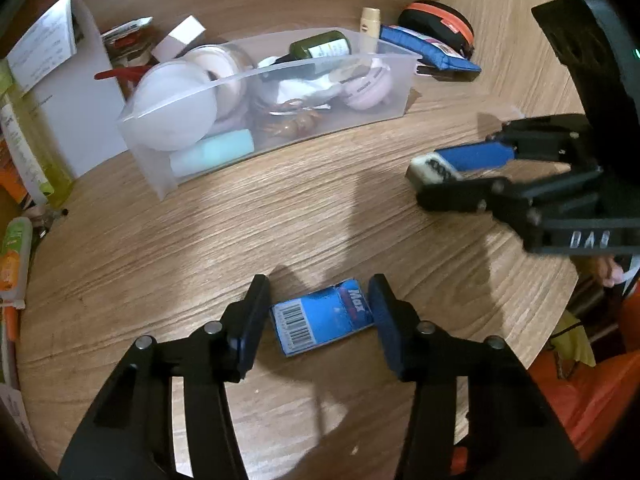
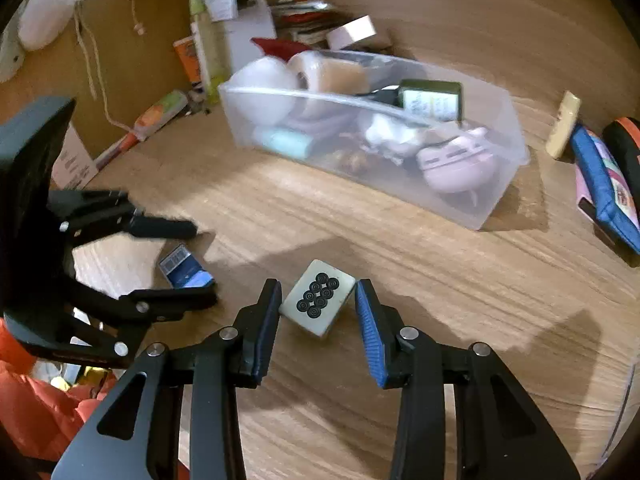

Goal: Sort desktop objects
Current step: 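Grasp the blue Max card box with the left tool while the right tool grasps the dotted white tile, then carry the card box and tile into the clear bin and open both tools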

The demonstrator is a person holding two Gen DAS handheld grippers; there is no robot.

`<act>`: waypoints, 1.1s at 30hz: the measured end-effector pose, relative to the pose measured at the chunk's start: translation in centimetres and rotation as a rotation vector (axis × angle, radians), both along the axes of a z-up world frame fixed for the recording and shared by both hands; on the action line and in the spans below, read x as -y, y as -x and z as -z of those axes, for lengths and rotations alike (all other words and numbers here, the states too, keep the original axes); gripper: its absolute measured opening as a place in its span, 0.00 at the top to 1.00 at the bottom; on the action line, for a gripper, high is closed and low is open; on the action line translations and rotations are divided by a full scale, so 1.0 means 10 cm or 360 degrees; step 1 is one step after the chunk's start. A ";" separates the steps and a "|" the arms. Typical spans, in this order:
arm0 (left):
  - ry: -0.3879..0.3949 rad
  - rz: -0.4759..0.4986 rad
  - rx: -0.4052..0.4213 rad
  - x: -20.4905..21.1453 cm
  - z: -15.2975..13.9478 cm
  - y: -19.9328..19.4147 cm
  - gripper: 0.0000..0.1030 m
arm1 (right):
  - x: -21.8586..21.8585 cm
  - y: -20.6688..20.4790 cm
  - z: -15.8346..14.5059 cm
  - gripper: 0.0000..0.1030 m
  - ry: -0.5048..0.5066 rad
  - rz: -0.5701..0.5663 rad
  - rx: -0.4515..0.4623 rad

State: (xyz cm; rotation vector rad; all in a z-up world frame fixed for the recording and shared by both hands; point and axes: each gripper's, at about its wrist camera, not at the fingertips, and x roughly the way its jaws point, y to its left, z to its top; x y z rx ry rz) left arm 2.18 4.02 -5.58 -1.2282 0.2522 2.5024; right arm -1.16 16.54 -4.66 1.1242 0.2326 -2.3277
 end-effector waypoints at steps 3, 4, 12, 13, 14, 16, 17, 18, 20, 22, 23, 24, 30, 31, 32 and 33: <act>0.0000 -0.0056 -0.0017 0.06 0.00 -0.02 0.51 | -0.02 0.04 -0.06 0.66 0.0018 0.0021 -0.0020; -0.0007 -0.0076 -0.0026 0.08 -0.02 -0.03 0.52 | -0.03 0.05 -0.08 0.66 0.0029 0.0028 -0.0029; -0.0077 -0.0167 -0.0196 0.23 -0.34 0.02 0.51 | 0.00 0.11 -0.32 0.66 0.0062 -0.0005 -0.0107; -0.0084 -0.0184 -0.0224 0.26 -0.39 0.03 0.51 | 0.01 0.12 -0.36 0.66 0.0051 -0.0011 -0.0129; -0.0095 -0.0195 -0.0241 0.28 -0.43 0.05 0.51 | 0.02 0.13 -0.40 0.66 0.0046 -0.0020 -0.0147; -0.0129 -0.0232 -0.0271 0.33 -0.52 0.09 0.52 | 0.02 0.16 -0.47 0.66 0.0047 -0.0029 -0.0178; -0.0143 -0.0248 -0.0284 0.34 -0.55 0.11 0.52 | 0.02 0.18 -0.50 0.66 0.0050 -0.0032 -0.0191; -0.0155 -0.0262 -0.0299 0.36 -0.60 0.13 0.52 | 0.02 0.22 -0.54 0.66 0.0056 -0.0035 -0.0203; -0.0154 -0.0285 -0.0340 0.39 -0.68 0.18 0.52 | 0.02 0.27 -0.60 0.66 0.0072 -0.0049 -0.0218; -0.0169 -0.0306 -0.0364 0.41 -0.75 0.22 0.51 | 0.03 0.32 -0.63 0.66 0.0077 -0.0061 -0.0233; -0.0178 -0.0315 -0.0368 0.43 -0.77 0.24 0.51 | 0.04 0.34 -0.64 0.66 0.0076 -0.0067 -0.0240; -0.0190 -0.0321 -0.0371 0.44 -0.80 0.26 0.51 | 0.04 0.37 -0.65 0.66 0.0074 -0.0071 -0.0245; -0.0224 -0.0344 -0.0377 0.40 -0.92 0.45 0.51 | -0.04 0.55 -0.65 0.66 0.0105 -0.0049 -0.0232; -0.0233 -0.0341 -0.0376 0.39 -0.93 0.49 0.51 | -0.06 0.58 -0.66 0.66 0.0111 -0.0040 -0.0230; -0.0235 -0.0342 -0.0377 0.37 -0.95 0.53 0.51 | -0.09 0.61 -0.66 0.66 0.0114 -0.0031 -0.0229; -0.0234 -0.0349 -0.0380 0.35 -0.95 0.58 0.51 | -0.12 0.64 -0.67 0.66 0.0119 -0.0023 -0.0229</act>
